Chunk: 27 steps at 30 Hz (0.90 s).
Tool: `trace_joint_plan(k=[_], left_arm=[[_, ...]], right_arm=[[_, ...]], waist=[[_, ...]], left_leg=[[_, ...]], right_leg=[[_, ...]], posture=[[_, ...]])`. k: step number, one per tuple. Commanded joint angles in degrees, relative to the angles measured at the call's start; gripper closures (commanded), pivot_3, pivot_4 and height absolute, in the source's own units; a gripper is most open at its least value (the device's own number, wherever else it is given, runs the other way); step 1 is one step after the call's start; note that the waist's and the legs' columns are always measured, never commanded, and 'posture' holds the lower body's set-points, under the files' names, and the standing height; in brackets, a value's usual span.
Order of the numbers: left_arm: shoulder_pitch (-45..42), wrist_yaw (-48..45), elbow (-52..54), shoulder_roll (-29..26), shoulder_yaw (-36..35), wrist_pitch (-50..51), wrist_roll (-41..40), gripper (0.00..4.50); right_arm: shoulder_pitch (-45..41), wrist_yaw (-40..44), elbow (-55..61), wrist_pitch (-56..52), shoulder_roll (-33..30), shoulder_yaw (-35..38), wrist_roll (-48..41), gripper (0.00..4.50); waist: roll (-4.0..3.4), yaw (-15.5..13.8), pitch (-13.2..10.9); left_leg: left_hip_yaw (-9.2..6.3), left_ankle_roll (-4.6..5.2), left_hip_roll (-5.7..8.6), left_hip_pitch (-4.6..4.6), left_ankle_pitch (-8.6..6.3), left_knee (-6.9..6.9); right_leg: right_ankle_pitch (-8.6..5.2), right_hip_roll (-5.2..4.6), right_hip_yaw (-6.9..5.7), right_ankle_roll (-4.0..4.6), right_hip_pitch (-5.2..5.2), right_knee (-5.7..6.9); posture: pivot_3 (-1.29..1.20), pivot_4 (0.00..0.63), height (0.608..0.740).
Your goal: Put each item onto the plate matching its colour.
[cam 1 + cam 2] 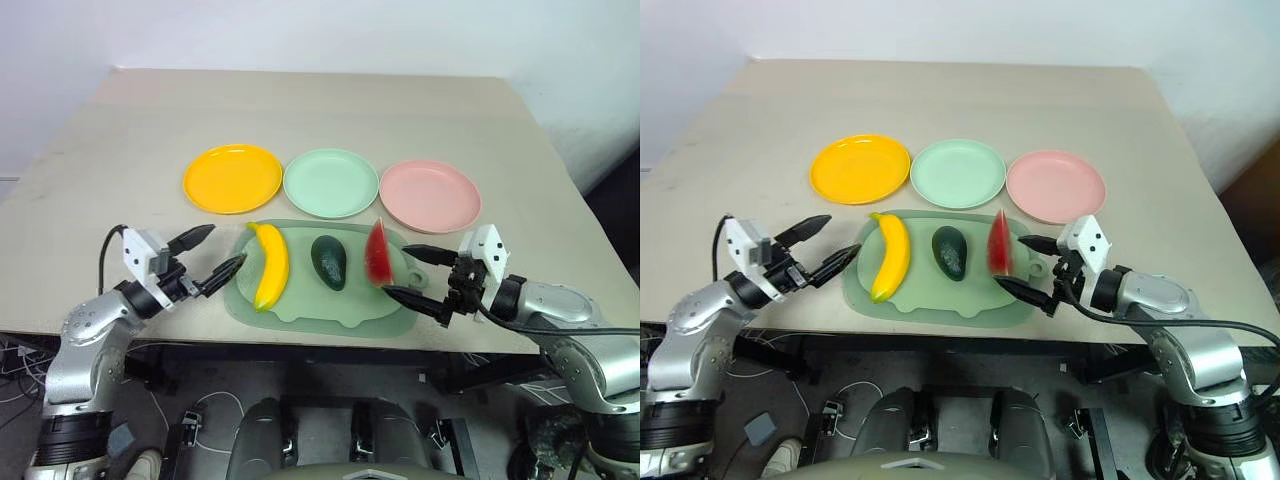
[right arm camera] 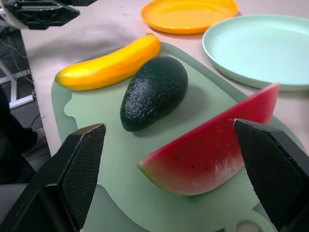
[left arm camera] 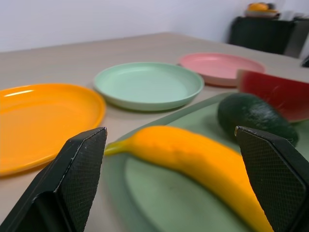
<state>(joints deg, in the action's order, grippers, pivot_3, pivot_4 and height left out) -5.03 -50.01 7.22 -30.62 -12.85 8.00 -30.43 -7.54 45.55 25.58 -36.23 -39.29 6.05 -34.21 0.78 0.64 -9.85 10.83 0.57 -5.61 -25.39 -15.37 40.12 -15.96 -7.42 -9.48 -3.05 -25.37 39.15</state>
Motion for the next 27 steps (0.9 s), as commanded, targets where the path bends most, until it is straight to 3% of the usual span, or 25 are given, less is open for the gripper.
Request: trace_joint_plan(k=[1,13,21,27], left_arm=[[-0.8,-1.7,1.5,-0.8,0.7,-1.0,0.2,0.03],[-4.4,-10.8,1.6,-5.2,3.0,1.8,-2.5,0.03],[-6.9,-11.6,-1.0,-4.4,4.2,1.2,-1.5,0.03],[-9.0,-12.1,-3.0,-3.7,5.2,0.7,-0.9,0.03]], right_arm=[[-2.8,-3.2,4.0,-5.6,-1.2,2.2,-3.5,0.0],[-16.6,-17.8,4.9,-30.1,-0.9,4.9,-15.9,0.0],[-25.8,-28.3,2.4,-42.4,3.5,4.3,-16.5,0.0],[-31.1,-34.5,-1.3,-53.5,10.1,3.0,-14.1,0.0]], waist=[[0.0,0.0,0.0],[-0.01,0.0,0.0],[-0.03,0.1,0.0],[-0.03,0.2,0.0]], left_leg=[[0.0,0.0,0.0,0.0,0.0,0.0],[0.0,0.04,0.01,-0.02,-0.03,-0.01],[0.05,0.02,0.0,-0.05,-0.01,-0.03],[0.06,-0.2,0.0,-0.06,0.12,-0.03]], right_leg=[[0.0,0.01,0.0,0.0,0.0,0.0],[0.0,-0.03,0.0,0.01,-0.01,-0.03],[0.0,0.01,0.01,0.01,-0.06,-0.02],[0.01,0.0,0.01,0.0,-0.06,-0.01]], posture=[[0.0,0.15,0.695],[0.0,0.15,0.695],[0.0,0.15,0.695],[0.0,0.15,0.695]])
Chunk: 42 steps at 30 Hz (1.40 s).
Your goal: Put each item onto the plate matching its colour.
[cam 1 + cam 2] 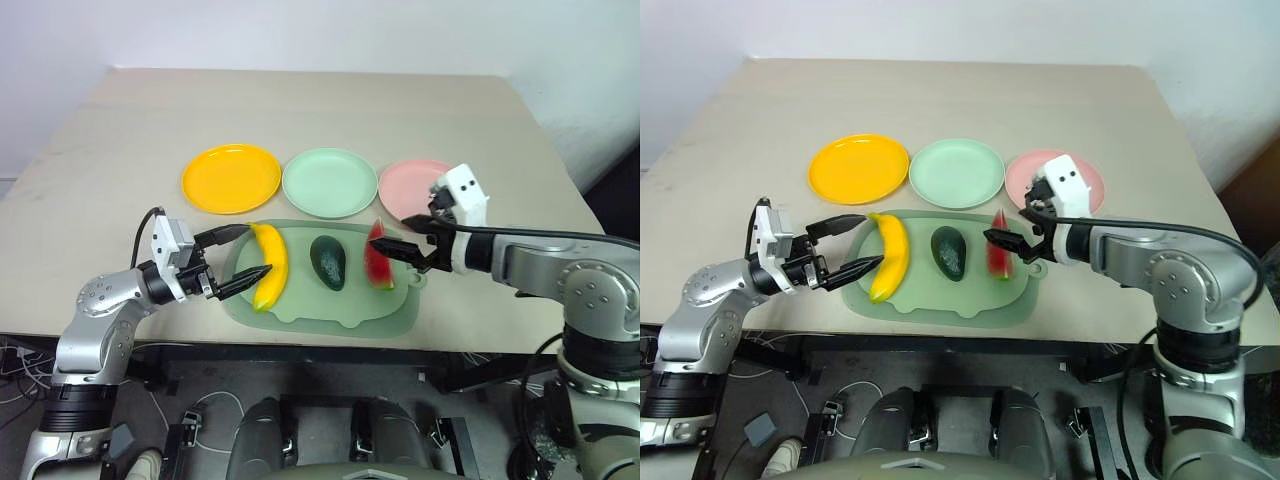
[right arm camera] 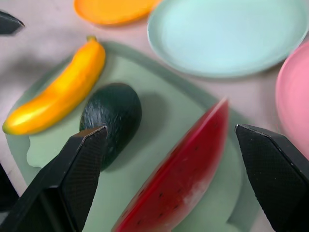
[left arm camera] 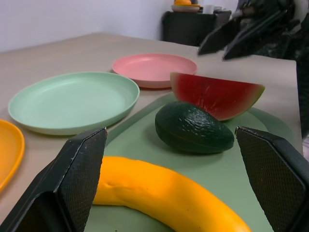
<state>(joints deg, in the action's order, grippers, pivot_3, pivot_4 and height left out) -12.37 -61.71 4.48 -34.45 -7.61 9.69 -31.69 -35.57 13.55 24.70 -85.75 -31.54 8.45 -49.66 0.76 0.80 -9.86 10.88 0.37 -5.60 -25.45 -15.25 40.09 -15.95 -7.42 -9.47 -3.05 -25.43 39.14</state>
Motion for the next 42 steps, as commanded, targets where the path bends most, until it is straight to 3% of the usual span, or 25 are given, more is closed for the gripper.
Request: trace_joint_plan(k=[1,6,15,22,32,36,39,42], left_arm=[[-1.8,-0.5,-0.5,0.2,0.1,-1.1,0.5,0.03],[-2.7,-0.7,-1.5,1.0,0.7,-1.6,1.2,0.03],[-2.3,-0.3,-1.7,2.3,1.3,-2.6,2.3,0.03],[-1.1,-0.1,-1.8,2.2,0.9,-3.6,3.0,0.03],[-0.8,0.1,-2.2,2.0,0.3,-4.1,3.0,0.03],[-0.6,0.1,-2.3,2.0,0.3,-4.5,3.1,0.0],[-0.7,0.2,-2.4,2.1,0.3,-4.6,3.1,0.0],[-0.7,0.1,-2.8,1.8,0.2,-4.9,3.3,0.0]], right_arm=[[-3.8,-3.3,-0.8,-4.9,3.2,0.3,2.3,0.0],[-6.3,-7.2,-5.4,-6.8,6.0,-2.2,5.2,0.0],[-8.5,-10.9,-12.2,-6.8,5.1,-9.2,8.6,0.0],[-7.8,-9.1,-12.2,-6.8,4.3,-16.3,13.1,0.0],[-7.5,-3.2,-11.4,-6.8,1.2,-20.8,14.8,0.0],[-6.8,-1.6,-10.4,-6.8,0.6,-22.0,14.8,0.88],[-6.7,-0.9,-10.2,-6.8,0.6,-22.3,14.9,1.88],[-6.9,0.4,-10.1,-6.8,0.0,-21.8,15.1,2.02]], waist=[[0.0,0.0,0.0],[0.0,0.1,0.0],[-0.01,0.3,0.0],[0.0,0.3,0.0],[0.01,0.2,0.0],[0.02,0.2,0.0],[0.02,0.2,0.0],[0.03,0.3,0.0]], left_leg=[[0.0,-0.01,0.0,0.0,0.0,0.0],[0.04,-0.03,0.01,-0.02,0.01,0.0],[0.07,-0.04,0.01,-0.03,0.03,-0.01],[0.07,-0.05,-0.01,-0.02,0.03,-0.02],[0.05,-0.03,-0.02,-0.02,0.02,-0.02],[0.05,-0.03,-0.02,-0.02,0.01,-0.02],[0.05,-0.03,-0.03,-0.01,0.01,-0.02],[0.05,0.01,-0.03,-0.01,-0.01,-0.03]], right_leg=[[0.0,0.0,0.0,0.0,0.0,0.0],[0.0,0.0,0.0,-0.01,-0.01,0.0],[0.0,0.01,0.01,-0.01,-0.05,0.0],[0.0,0.01,0.02,-0.01,-0.04,0.0],[0.0,-0.01,0.01,-0.01,-0.04,-0.01],[0.0,-0.01,0.01,-0.01,-0.03,-0.01],[0.0,-0.01,0.01,-0.01,-0.03,-0.01],[0.0,-0.01,0.01,-0.01,-0.04,-0.02]], posture=[[0.0,0.15,0.695],[0.0,0.15,0.695],[0.0,0.15,0.695],[0.0,0.15,0.695],[0.0,0.15,0.695],[0.0,0.15,0.695],[0.0,0.15,0.695],[0.0,0.15,0.695]])
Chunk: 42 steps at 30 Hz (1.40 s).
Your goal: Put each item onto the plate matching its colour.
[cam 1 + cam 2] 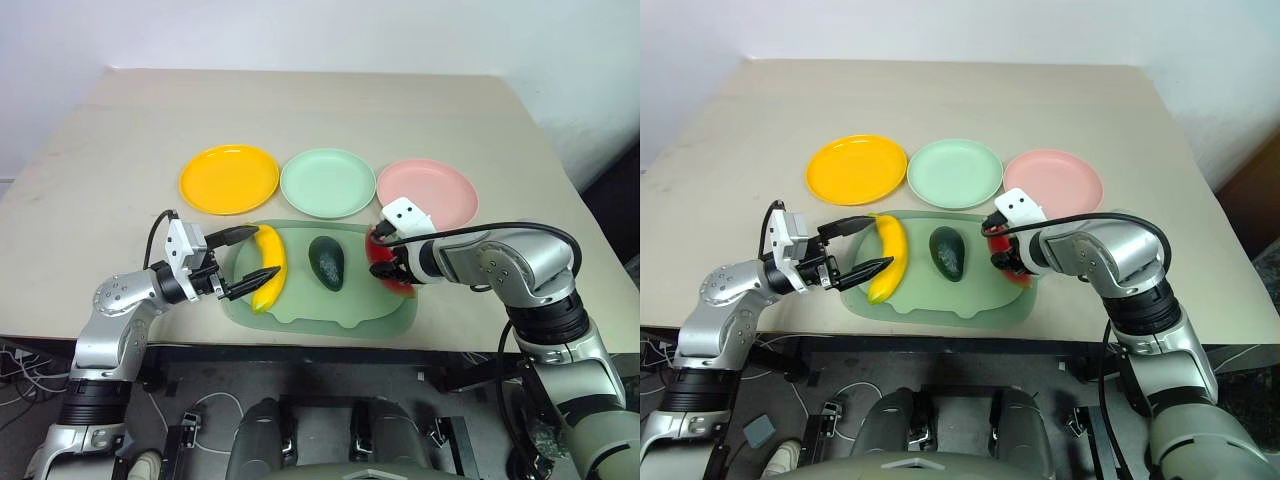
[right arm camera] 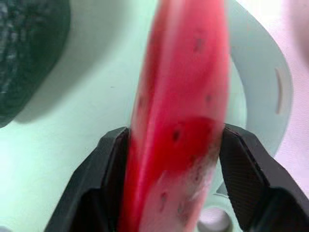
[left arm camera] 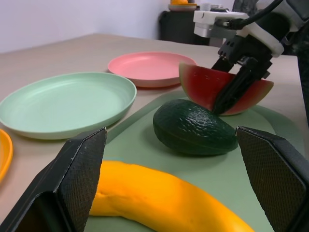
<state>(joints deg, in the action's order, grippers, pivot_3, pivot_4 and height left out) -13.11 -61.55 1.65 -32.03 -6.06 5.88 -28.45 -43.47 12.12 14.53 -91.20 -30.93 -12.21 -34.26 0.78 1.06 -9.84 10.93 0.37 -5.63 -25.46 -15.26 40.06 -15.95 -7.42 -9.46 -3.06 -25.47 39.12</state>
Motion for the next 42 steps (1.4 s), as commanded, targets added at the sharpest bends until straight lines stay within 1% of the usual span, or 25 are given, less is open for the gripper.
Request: trace_joint_plan(k=[1,3,7,9,12,16,18,20,22,26,28,29,32,33,40,41,42], left_arm=[[0.1,-0.1,0.0,-0.7,-1.4,-1.2,0.1,0.0],[0.2,0.0,0.0,-0.8,-1.7,-1.1,-0.1,0.0],[0.6,-0.1,0.3,-1.0,-2.0,-1.0,-0.4,0.0],[0.7,0.0,0.5,-1.0,-2.0,-1.0,-0.4,0.0],[0.8,0.2,0.6,-0.9,-2.0,-1.0,-0.3,0.0],[1.7,0.6,1.7,-0.9,-2.0,-0.9,-0.3,0.0],[1.8,0.7,1.9,-0.9,-2.1,-0.8,-0.3,0.0],[2.1,1.0,2.0,-1.0,-2.4,-0.9,-0.2,0.0],[2.4,1.3,2.5,-1.0,-2.6,-0.8,-0.1,0.0],[2.9,1.9,3.2,-0.8,-2.7,-0.8,0.0,0.0],[3.0,2.2,3.2,-0.9,-2.7,-0.9,0.1,0.0],[3.1,2.3,3.4,-0.9,-2.8,-0.9,0.0,0.0],[3.4,2.6,3.7,-1.0,-3.0,-0.9,-0.1,0.0],[3.7,2.7,4.0,-1.1,-3.1,-0.9,-0.2,0.0],[4.4,2.8,4.6,-1.5,-3.5,-0.7,-0.4,0.0],[4.7,2.8,4.9,-1.7,-3.7,-0.6,-0.6,0.0],[4.9,2.8,5.2,-2.0,-3.9,-0.3,-0.8,0.0]], right_arm=[[1.0,2.1,0.2,-1.3,-0.7,-0.8,-0.2,2.02],[0.6,3.8,0.6,-1.3,-1.3,1.9,-1.5,2.02],[-2.8,7.4,2.5,0.8,-2.3,7.9,-1.9,2.02],[-6.5,9.0,-1.0,3.0,-3.3,8.4,-0.8,2.02],[-10.8,10.6,-9.4,8.5,-4.4,7.4,2.6,2.02],[-15.6,12.2,-28.5,20.8,-3.8,6.0,9.6,2.02],[-17.4,13.2,-34.8,24.1,-3.2,5.7,11.6,2.02],[-21.7,12.9,-48.5,32.3,-1.8,5.8,15.7,2.02],[-25.0,13.1,-58.8,38.8,-0.5,5.9,18.8,2.02],[-28.8,13.8,-70.9,46.8,2.2,6.0,22.6,2.02],[-30.2,13.9,-75.0,48.9,3.2,6.5,24.1,1.3],[-30.7,14.2,-76.4,49.8,3.6,6.7,24.7,1.11],[-31.8,15.2,-78.9,51.8,4.3,7.3,26.2,0.13],[-32.0,15.5,-79.1,52.1,4.2,7.5,26.6,0.04],[-33.6,14.7,-78.5,48.8,2.9,11.5,26.6,0.04],[-33.3,15.6,-75.6,46.2,2.3,11.7,26.2,0.04],[-31.8,17.8,-68.1,39.4,0.8,12.3,24.1,0.04]], waist=[[0.0,0.0,0.0],[0.0,-0.1,0.0],[-0.05,-0.1,0.0],[-0.1,0.0,-0.1],[-0.11,0.1,-0.1],[-0.1,0.0,-0.1],[-0.12,0.0,-0.1],[-0.12,0.2,-0.1],[-0.16,0.6,-0.1],[-0.17,1.5,-0.1],[-0.18,1.7,-0.1],[-0.18,1.7,-0.1],[-0.2,1.7,-0.1],[-0.2,1.6,-0.1],[-0.2,1.5,-0.1],[-0.2,1.5,-0.1],[-0.21,1.5,-0.1]], left_leg=[[0.0,0.0,0.0,0.0,0.0,0.0],[0.0,0.05,0.0,-0.01,-0.03,0.0],[0.01,0.04,0.01,-0.07,-0.02,0.0],[0.02,0.04,0.01,-0.07,-0.02,-0.01],[0.07,0.06,0.0,-0.09,-0.03,-0.04],[0.11,-0.05,0.02,-0.1,0.03,-0.06],[0.13,-0.05,0.06,-0.13,0.03,-0.05],[0.18,-0.06,0.06,-0.24,0.04,-0.05],[0.3,-0.1,0.12,-0.26,0.07,-0.04],[0.39,-0.17,0.08,-0.38,0.12,-0.07],[0.55,-0.17,0.08,-0.44,0.13,-0.04],[0.63,-0.17,0.08,-0.42,0.13,-0.04],[0.73,-0.18,0.05,-0.41,0.13,-0.04],[0.76,-0.18,0.04,-0.41,0.13,-0.04],[1.05,-0.18,0.01,-0.37,0.13,-0.03],[1.07,-0.18,0.0,-0.35,0.13,-0.03],[1.08,-0.18,0.0,-0.35,0.13,-0.03]], right_leg=[[0.0,0.0,0.0,0.0,0.0,0.0],[0.0,0.0,0.0,0.0,-0.01,0.0],[0.0,-0.01,0.0,0.0,-0.07,-0.01],[0.0,-0.01,0.0,0.0,-0.09,0.0],[0.0,0.02,0.04,0.0,-0.16,0.01],[0.0,0.01,0.04,0.0,-0.16,-0.01],[0.0,0.0,0.03,0.0,-0.17,-0.01],[0.0,0.0,0.06,-0.01,-0.3,0.02],[0.01,0.03,0.14,-0.01,-0.41,0.1],[0.0,0.07,0.21,-0.02,-0.58,0.13],[0.01,0.08,0.36,-0.02,-0.76,0.21],[0.0,0.1,0.45,-0.02,-0.81,0.26],[0.01,0.12,0.57,-0.02,-0.9,0.3],[0.0,0.13,0.61,-0.02,-0.91,0.3],[0.01,0.14,0.76,-0.02,-0.98,0.36],[0.01,0.15,0.78,-0.02,-0.98,0.35],[0.01,0.15,0.78,-0.02,-0.98,0.35]], posture=[[0.0,0.15,0.695],[0.0,0.15,0.695],[0.0,0.15,0.695],[0.0,0.15,0.695],[0.0,0.15,0.695],[0.0,0.15,0.695],[0.0,0.15,0.695],[0.0,0.15,0.695],[0.0,0.15,0.695],[0.0,0.15,0.695],[0.0,0.15,0.695],[0.0,0.15,0.695],[0.0,0.15,0.695],[0.0,0.15,0.695],[0.0,0.15,0.695],[0.0,0.15,0.695],[0.0,0.15,0.695]])
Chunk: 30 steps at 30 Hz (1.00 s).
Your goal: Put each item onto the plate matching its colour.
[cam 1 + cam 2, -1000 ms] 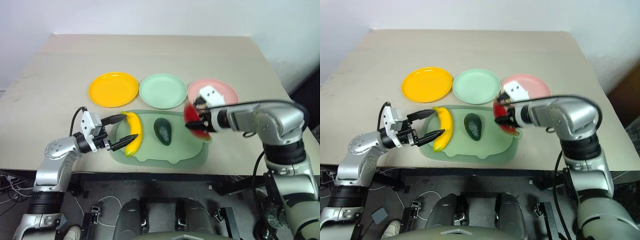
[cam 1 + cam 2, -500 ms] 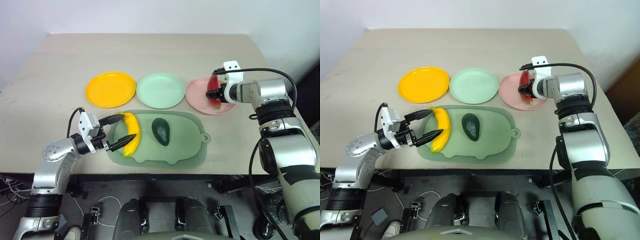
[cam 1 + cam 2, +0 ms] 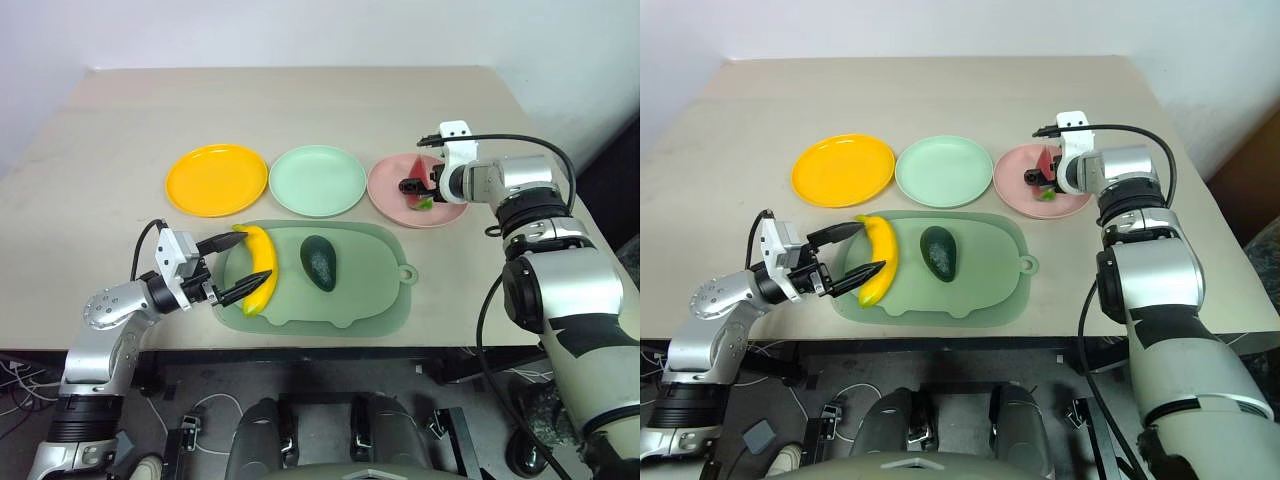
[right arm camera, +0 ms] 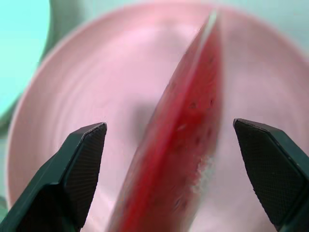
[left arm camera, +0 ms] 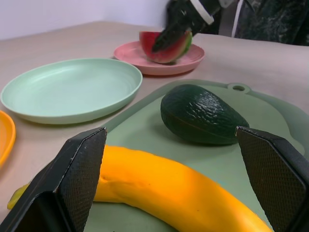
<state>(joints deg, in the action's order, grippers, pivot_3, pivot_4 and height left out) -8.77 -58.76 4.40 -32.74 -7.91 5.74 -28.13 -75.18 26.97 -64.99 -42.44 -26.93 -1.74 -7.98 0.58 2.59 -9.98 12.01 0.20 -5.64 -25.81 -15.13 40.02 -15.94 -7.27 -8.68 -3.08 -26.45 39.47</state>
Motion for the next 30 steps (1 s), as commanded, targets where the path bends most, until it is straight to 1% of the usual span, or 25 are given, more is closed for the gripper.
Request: trace_joint_plan(k=[1,5,8,10,13,15,17,20,27,30], left_arm=[[0.8,0.0,2.7,-1.5,-2.2,0.0,-1.2,0.0],[0.5,-0.1,2.9,-2.0,-2.3,0.6,-1.6,0.0],[0.0,-0.4,2.5,-2.2,-2.2,0.7,-1.5,0.0],[-0.3,-0.6,2.2,-2.2,-2.2,0.8,-1.5,0.0],[-1.1,-0.8,1.5,-2.1,-2.1,1.0,-1.4,0.0],[-1.5,-1.1,1.1,-2.0,-2.0,0.9,-1.3,0.0],[-2.0,-1.2,0.6,-1.8,-1.8,0.8,-1.2,0.0],[-2.6,-1.3,0.1,-1.6,-1.5,0.6,-0.9,0.0],[-2.5,-1.3,0.3,-1.4,-1.2,0.7,-0.9,0.0],[-2.0,-1.3,0.8,-1.5,-1.3,0.9,-1.0,0.0]], right_arm=[[1.3,4.4,17.6,-14.6,-4.2,2.4,-3.8,0.04],[9.1,3.9,41.5,-31.5,-6.7,6.1,-9.0,0.04],[14.1,3.2,56.4,-42.1,-5.6,8.7,-12.7,0.04],[15.7,2.4,62.2,-47.0,-4.4,10.2,-14.2,0.04],[20.0,0.6,70.8,-49.9,-1.3,10.5,-22.1,0.04],[22.0,-2.4,71.9,-50.1,1.3,10.8,-27.9,0.04],[22.9,-6.4,70.0,-50.1,3.3,11.5,-33.7,0.04],[23.6,-12.2,68.0,-50.1,4.6,11.9,-41.7,0.04],[23.7,-25.5,64.8,-50.1,6.8,9.5,-54.6,0.04],[23.2,-31.0,63.0,-50.1,8.7,8.7,-58.1,0.04]], waist=[[-0.04,-0.1,0.0],[-0.05,-0.1,0.0],[-0.03,-0.1,0.0],[-0.04,0.0,0.0],[-0.03,0.0,0.0],[-0.01,-0.1,0.0],[-0.01,-0.1,0.0],[0.0,-0.3,0.0],[0.01,-0.1,0.0],[0.02,-0.1,0.0]], left_leg=[[-0.02,0.0,-0.01,-0.03,0.0,0.0],[-0.16,0.0,-0.06,-0.04,0.0,-0.04],[-0.21,0.0,-0.08,0.04,-0.01,-0.02],[-0.19,0.0,-0.09,0.07,-0.01,-0.01],[-0.19,0.0,-0.09,0.06,-0.01,-0.02],[-0.18,0.0,-0.06,0.07,-0.01,-0.02],[-0.17,0.0,-0.04,0.08,-0.01,-0.01],[-0.16,0.0,-0.03,0.07,-0.01,0.0],[-0.16,0.01,-0.03,0.08,-0.01,0.01],[-0.16,0.01,-0.04,0.09,-0.01,0.01]], right_leg=[[0.0,-0.01,0.02,0.0,-0.03,0.0],[0.0,-0.01,0.08,0.0,-0.09,-0.02],[0.01,0.0,0.07,0.01,-0.01,-0.02],[0.02,0.0,0.08,0.04,0.0,-0.01],[0.03,0.01,0.08,0.05,-0.02,-0.01],[0.03,0.04,0.08,0.05,0.0,-0.02],[0.03,0.04,0.08,0.05,0.02,-0.02],[0.04,0.05,0.07,0.06,0.02,-0.01],[0.06,0.06,0.08,0.03,0.04,-0.02],[0.06,0.08,0.08,0.03,0.05,-0.02]], posture=[[0.0,0.15,0.695],[0.0,0.15,0.695],[0.0,0.15,0.695],[0.0,0.15,0.695],[0.0,0.15,0.695],[0.0,0.15,0.695],[0.0,0.15,0.695],[0.0,0.15,0.695],[0.0,0.15,0.695],[0.0,0.15,0.695]])
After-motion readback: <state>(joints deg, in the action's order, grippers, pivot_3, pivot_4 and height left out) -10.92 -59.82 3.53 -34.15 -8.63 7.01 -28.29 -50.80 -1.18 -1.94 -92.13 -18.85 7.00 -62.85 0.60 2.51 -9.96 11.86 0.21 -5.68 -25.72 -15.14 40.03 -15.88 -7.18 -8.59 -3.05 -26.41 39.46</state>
